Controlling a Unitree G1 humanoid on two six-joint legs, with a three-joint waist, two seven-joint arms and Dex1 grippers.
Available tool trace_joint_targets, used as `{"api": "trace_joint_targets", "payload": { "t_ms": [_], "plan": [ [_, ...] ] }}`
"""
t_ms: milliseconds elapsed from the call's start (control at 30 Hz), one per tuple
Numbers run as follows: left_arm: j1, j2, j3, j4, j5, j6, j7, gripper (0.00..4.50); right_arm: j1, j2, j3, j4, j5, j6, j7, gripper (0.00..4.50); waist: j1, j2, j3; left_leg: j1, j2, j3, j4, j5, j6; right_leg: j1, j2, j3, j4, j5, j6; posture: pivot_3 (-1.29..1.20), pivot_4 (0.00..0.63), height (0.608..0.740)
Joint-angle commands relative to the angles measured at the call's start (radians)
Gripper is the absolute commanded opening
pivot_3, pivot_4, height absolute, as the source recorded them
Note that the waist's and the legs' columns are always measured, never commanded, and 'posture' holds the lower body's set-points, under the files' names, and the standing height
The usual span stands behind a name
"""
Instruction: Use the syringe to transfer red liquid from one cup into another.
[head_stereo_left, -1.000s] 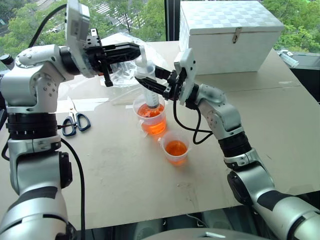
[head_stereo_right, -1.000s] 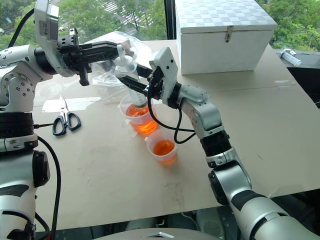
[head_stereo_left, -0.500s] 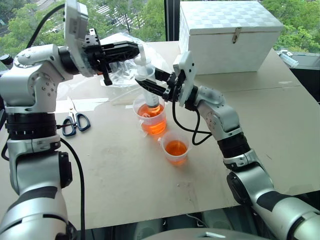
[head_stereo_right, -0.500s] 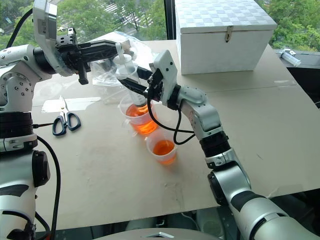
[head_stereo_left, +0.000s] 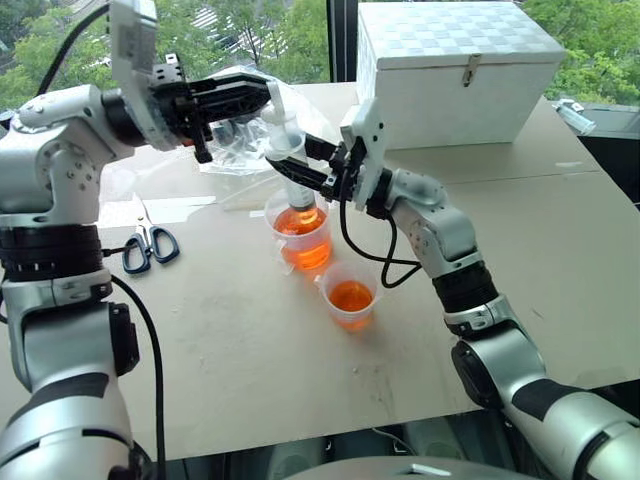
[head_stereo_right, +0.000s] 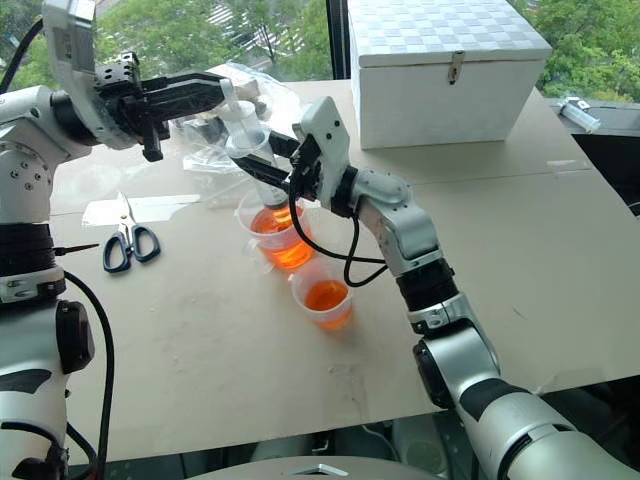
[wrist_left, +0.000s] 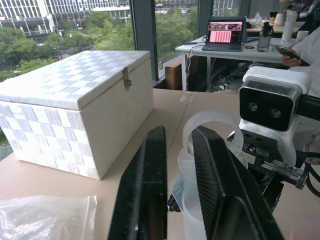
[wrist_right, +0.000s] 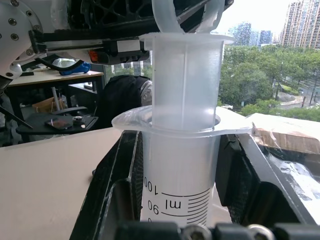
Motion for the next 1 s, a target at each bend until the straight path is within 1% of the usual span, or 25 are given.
{"api": "trace_joint_targets", "payload": {
  "t_ms": [33,200,400,600,767,900,1000],
  "plan": [
    [-0.019,0.039,0.038,-0.022,0.006,-0.031,-0.005,2.22,-0.052,0.007,-0.026,-0.013,0.019,-0.024,0.008,1.50,0.001,0.000,0.000,0.000,0.000,0.000,0.000,0.000,0.000,0.000,0.000,0.000,0.000,0.000,0.000,0.00,0.150,0.740],
    [-0.004,0.055,0.052,-0.039,-0.024,-0.008,-0.021,2.22,-0.083,0.000,-0.051,-0.003,0.026,-0.025,0.001,1.50,0.003,0.000,0.000,0.000,0.000,0.000,0.000,0.000,0.000,0.000,0.000,0.000,0.000,0.000,0.000,0.00,0.150,0.740],
    [0.015,0.061,0.059,-0.031,-0.016,-0.016,-0.019,2.22,-0.106,-0.008,-0.079,-0.010,0.042,-0.002,-0.007,1.50,0.001,0.000,0.000,0.000,0.000,0.000,0.000,0.000,0.000,0.000,0.000,0.000,0.000,0.000,0.000,0.00,0.150,0.740],
    [0.037,0.078,0.077,-0.032,-0.028,-0.004,-0.024,2.22,-0.117,-0.013,-0.121,-0.034,0.094,0.087,-0.036,1.50,0.000,0.000,0.000,0.000,0.000,0.000,0.000,0.000,0.000,0.000,0.000,0.000,0.000,0.000,0.000,0.00,0.150,0.740],
    [0.068,0.091,0.093,-0.036,-0.030,-0.004,-0.024,2.22,-0.109,-0.020,-0.132,-0.085,0.137,0.171,-0.049,1.50,0.001,0.000,0.000,0.000,0.000,0.000,0.000,0.000,0.000,0.000,-0.001,0.001,0.001,0.000,0.000,0.00,0.150,0.740],
    [0.091,0.097,0.105,-0.045,-0.035,0.000,-0.017,2.22,-0.101,-0.023,-0.133,-0.117,0.150,0.202,-0.061,1.50,0.002,0.000,0.000,0.000,0.000,0.000,0.000,0.000,0.000,0.000,-0.001,0.001,0.001,0.000,0.000,0.00,0.150,0.740],
    [0.141,0.102,0.109,-0.072,-0.029,-0.002,-0.013,2.22,-0.092,-0.025,-0.130,-0.135,0.157,0.217,-0.072,1.50,0.002,0.000,0.000,0.000,0.000,0.000,0.000,0.000,0.000,0.000,-0.001,0.001,0.000,0.000,0.000,0.00,0.150,0.740]
  ]
}}
